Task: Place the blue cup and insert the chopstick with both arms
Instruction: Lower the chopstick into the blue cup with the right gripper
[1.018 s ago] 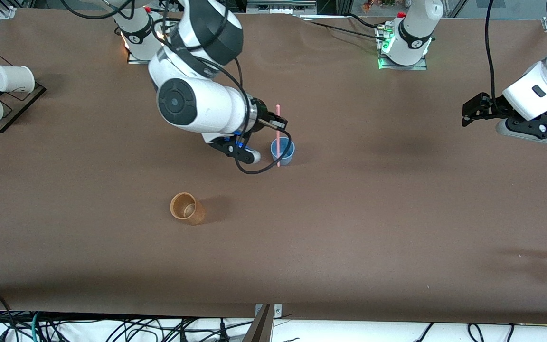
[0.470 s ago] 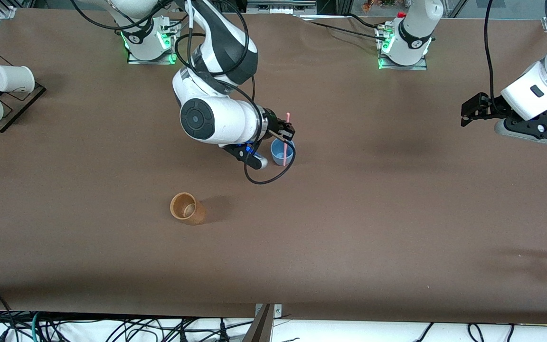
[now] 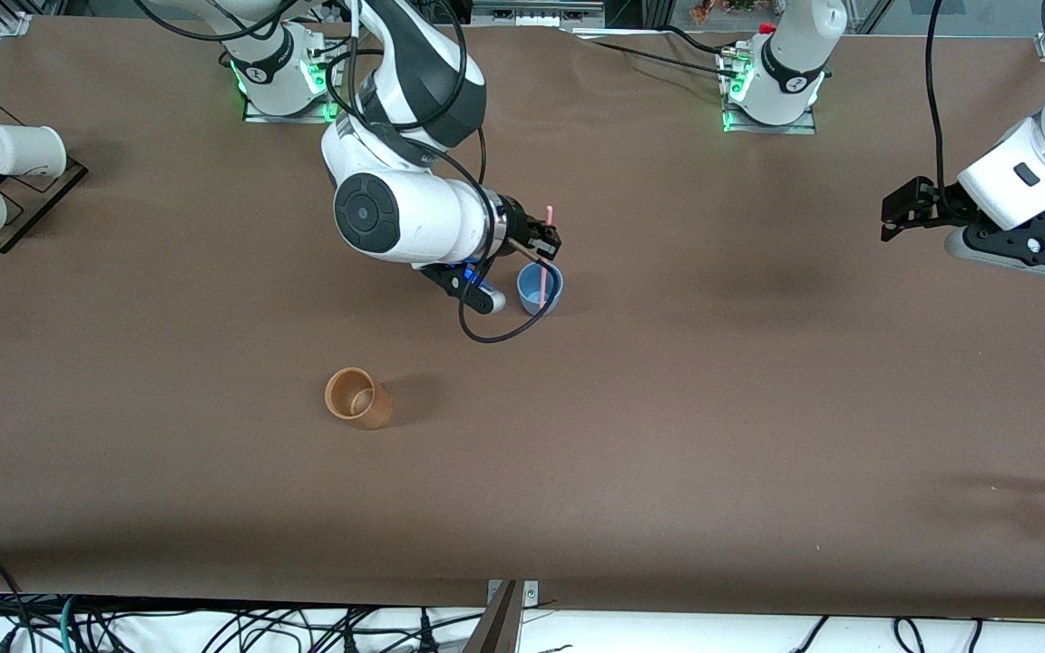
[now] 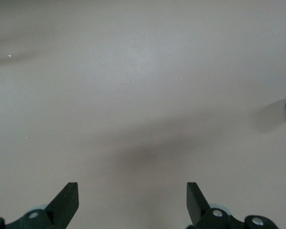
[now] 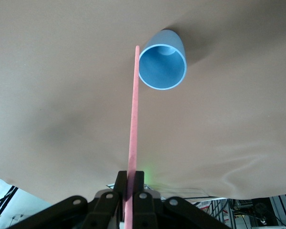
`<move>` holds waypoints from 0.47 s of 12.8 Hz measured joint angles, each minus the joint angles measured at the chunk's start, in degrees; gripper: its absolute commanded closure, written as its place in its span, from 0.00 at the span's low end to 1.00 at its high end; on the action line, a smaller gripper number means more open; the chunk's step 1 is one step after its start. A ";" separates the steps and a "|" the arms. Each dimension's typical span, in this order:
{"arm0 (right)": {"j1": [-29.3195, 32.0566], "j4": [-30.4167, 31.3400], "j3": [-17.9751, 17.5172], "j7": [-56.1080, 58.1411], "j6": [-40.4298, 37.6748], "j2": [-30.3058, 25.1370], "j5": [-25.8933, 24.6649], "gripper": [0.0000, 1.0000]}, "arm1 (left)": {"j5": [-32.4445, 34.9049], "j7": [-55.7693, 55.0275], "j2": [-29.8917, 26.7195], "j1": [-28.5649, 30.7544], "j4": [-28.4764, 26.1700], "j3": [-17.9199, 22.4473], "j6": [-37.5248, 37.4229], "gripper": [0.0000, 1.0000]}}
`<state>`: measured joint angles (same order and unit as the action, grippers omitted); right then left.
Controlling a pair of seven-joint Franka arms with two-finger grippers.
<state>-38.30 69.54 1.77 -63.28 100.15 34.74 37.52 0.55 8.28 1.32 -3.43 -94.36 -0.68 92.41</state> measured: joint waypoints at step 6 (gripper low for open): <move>-1.75 5.14 -0.06 -2.52 0.39 -0.42 0.03 0.98 | 0.00 0.00 0.00 0.02 0.00 0.00 -0.01 0.00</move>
<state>-40.05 74.68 1.72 -65.80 100.54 34.32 37.55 0.55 8.28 1.33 -3.41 -94.36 -0.67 92.40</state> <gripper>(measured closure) 0.912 0.000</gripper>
